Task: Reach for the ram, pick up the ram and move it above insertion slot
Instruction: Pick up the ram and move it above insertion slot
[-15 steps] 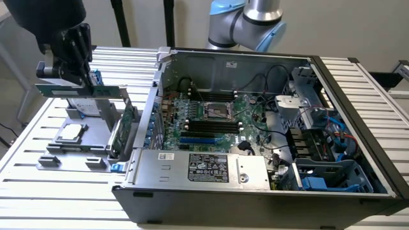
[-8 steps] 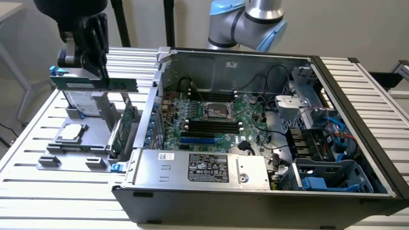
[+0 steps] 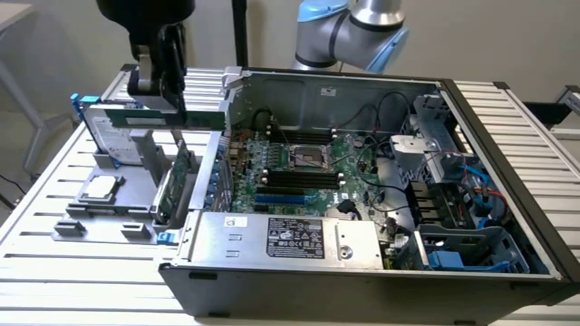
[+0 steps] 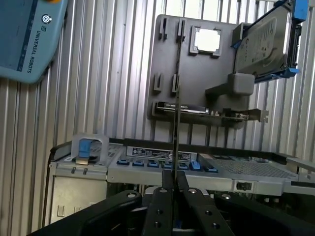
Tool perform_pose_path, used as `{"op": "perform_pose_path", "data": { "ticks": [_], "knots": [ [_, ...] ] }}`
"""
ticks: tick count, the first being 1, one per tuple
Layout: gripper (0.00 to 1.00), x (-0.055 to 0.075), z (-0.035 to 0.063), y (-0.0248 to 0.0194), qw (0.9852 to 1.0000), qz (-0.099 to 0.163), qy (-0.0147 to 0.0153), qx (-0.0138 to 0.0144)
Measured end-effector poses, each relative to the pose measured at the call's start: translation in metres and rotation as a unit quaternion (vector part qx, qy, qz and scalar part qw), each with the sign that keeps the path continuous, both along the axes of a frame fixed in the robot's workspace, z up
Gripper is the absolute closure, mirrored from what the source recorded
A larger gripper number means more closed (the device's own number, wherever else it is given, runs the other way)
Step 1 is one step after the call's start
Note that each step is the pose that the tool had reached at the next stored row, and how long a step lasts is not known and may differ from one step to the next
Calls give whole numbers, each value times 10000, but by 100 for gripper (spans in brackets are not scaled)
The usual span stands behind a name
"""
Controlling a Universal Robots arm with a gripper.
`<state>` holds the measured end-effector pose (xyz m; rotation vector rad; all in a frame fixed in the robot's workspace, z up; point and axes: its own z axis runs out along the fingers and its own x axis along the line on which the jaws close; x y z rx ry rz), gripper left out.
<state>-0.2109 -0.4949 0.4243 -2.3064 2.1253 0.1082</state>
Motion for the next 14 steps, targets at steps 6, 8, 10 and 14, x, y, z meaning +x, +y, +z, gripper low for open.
{"op": "perform_pose_path", "data": {
  "ticks": [6, 8, 10, 14],
  "knots": [
    [86, 274, 0, 1, 10000, 0, 1, -1],
    [86, 366, 0, 3, 10000, 1, 1, 0],
    [86, 455, 0, 10, 10000, 0, 1, 0],
    [86, 635, -3, 45, 10000, 0, 1, 0]
  ]
}}
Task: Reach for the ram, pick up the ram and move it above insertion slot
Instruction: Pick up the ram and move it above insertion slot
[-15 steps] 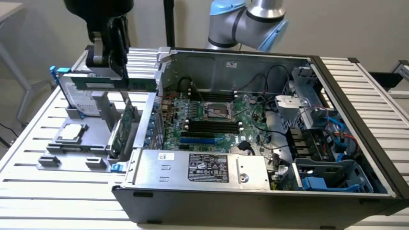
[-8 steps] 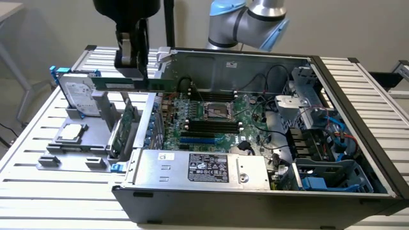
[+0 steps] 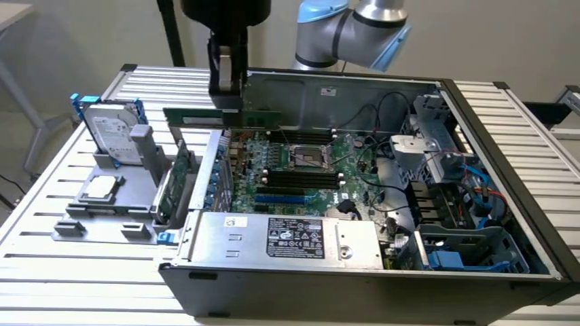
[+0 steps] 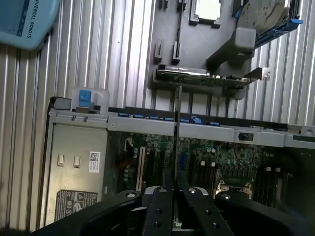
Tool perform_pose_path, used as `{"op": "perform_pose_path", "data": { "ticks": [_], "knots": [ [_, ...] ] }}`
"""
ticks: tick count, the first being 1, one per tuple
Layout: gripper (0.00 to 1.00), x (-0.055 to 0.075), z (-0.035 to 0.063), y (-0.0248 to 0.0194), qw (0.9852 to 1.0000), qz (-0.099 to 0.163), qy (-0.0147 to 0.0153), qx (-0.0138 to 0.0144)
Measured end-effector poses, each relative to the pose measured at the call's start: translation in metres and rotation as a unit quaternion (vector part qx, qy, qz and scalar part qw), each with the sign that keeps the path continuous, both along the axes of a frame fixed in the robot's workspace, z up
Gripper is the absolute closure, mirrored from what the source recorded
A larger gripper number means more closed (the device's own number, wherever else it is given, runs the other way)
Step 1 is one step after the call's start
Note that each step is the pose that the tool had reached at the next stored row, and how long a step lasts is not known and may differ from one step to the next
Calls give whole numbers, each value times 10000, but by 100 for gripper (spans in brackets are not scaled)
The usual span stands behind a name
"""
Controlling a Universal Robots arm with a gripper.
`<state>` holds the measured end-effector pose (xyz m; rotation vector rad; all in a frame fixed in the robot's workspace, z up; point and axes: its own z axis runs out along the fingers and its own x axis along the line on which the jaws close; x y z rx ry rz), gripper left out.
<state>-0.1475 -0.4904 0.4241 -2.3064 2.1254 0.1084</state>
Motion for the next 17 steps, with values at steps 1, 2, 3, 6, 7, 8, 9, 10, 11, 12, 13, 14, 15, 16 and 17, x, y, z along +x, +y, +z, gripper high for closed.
{"op": "perform_pose_path", "data": {
  "ticks": [1, 2, 3, 6, 7, 8, 9, 10, 11, 12, 13, 14, 15, 16, 17],
  "knots": [
    [86, 48, -1, 12, 10000, 0, 0, 0],
    [86, 94, -3, 23, 10000, 0, 0, 0],
    [86, 139, -5, 36, 10000, 0, 0, 0],
    [86, 272, -18, 83, 10000, 0, 0, 0],
    [86, 318, -25, 102, 10000, 0, 0, 0],
    [86, 363, -33, 125, 10000, 0, 0, 0],
    [86, 404, -41, 148, 10000, 0, 0, -1],
    [86, 444, -51, 172, 10000, 0, 0, 0],
    [86, 484, -62, 198, 10000, 0, 0, 0],
    [86, 521, -74, 227, 10000, 0, 0, -1],
    [86, 557, -89, 258, 10000, 0, 0, -2],
    [86, 592, -104, 289, 10000, 0, 0, -2],
    [86, 627, -121, 322, 10000, 0, 0, -3],
    [86, 661, -138, 354, 10000, 0, 0, -4],
    [86, 696, -155, 387, 10000, 0, 0, -4]
  ]
}}
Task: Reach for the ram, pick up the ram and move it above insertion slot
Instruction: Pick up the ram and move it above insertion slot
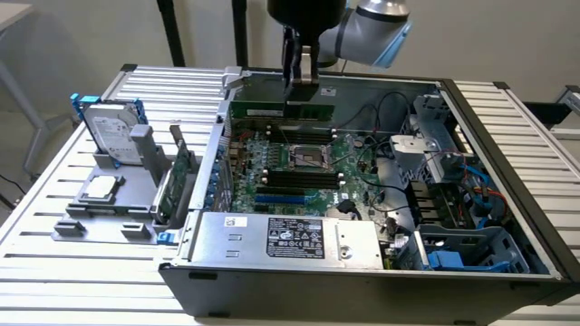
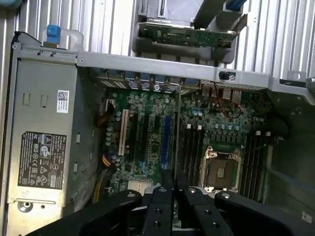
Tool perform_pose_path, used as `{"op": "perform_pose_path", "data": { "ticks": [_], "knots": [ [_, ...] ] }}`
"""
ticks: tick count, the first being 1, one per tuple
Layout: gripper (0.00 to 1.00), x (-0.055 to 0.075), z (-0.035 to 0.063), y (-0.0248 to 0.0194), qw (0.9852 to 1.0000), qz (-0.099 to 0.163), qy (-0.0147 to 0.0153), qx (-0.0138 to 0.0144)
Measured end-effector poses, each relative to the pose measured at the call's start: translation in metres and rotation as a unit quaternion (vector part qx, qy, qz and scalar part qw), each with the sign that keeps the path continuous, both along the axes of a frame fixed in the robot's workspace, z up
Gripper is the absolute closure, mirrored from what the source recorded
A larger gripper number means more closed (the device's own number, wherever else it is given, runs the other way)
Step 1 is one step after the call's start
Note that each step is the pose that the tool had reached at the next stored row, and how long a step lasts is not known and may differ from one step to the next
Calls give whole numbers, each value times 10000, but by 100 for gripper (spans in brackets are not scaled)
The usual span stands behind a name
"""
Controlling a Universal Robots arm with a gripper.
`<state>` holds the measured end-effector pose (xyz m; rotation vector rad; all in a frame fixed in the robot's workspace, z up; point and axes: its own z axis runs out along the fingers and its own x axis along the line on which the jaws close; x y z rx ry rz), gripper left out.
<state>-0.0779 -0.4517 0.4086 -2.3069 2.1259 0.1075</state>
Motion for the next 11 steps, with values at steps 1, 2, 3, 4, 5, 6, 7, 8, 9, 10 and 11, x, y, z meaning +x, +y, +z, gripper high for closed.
{"op": "perform_pose_path", "data": {
  "ticks": [1, 2, 3, 4, 5, 6, 7, 8, 9, 10, 11],
  "knots": [
    [86, 34, -17, 32, 10000, 0, 0, -1],
    [86, 70, -34, 66, 10000, 0, 0, -1],
    [86, 104, -51, 98, 10000, 0, 0, -2],
    [86, 137, -68, 130, 10000, 0, 0, -2],
    [86, 171, -84, 161, 10000, 0, 0, -3],
    [86, 206, -101, 192, 10000, 0, 0, -4],
    [86, 240, -116, 216, 10000, 0, 0, -4],
    [86, 273, -131, 234, 10000, 0, 0, -5],
    [86, 306, -146, 247, 10000, 0, 0, -4],
    [86, 339, -162, 258, 10000, -2, 0, -4],
    [86, 367, -176, 265, 10000, -4, 0, -4]
  ]
}}
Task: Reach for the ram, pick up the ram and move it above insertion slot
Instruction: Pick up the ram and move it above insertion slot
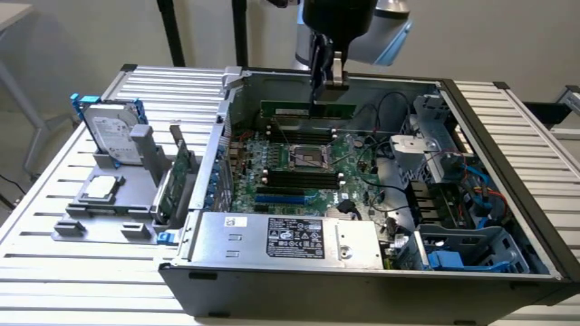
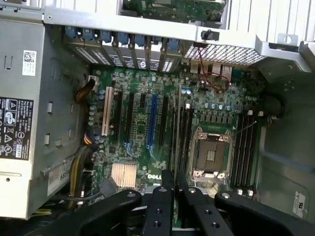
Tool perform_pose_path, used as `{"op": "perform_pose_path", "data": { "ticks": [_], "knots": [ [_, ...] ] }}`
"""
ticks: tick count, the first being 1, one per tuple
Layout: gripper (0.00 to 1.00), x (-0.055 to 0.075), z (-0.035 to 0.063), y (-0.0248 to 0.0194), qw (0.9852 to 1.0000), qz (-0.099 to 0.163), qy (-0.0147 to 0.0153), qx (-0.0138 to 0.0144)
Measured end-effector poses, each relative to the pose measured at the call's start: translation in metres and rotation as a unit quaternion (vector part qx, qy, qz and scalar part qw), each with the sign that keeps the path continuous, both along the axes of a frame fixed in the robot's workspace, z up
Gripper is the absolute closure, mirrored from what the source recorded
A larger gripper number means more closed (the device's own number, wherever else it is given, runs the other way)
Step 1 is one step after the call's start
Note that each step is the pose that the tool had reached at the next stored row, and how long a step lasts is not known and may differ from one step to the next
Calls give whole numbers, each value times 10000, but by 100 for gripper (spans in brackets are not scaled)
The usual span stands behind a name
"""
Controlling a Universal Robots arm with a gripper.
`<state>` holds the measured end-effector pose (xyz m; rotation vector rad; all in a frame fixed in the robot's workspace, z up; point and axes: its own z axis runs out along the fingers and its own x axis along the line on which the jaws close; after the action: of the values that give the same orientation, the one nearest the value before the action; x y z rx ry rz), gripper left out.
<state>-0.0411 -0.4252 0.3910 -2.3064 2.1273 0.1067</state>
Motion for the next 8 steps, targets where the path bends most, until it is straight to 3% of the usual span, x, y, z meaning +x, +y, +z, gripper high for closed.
{"op": "perform_pose_path", "data": {
  "ticks": [8],
  "knots": [
    [86, 174, -118, 31, 10000, -88, 0, 0]
  ]
}}
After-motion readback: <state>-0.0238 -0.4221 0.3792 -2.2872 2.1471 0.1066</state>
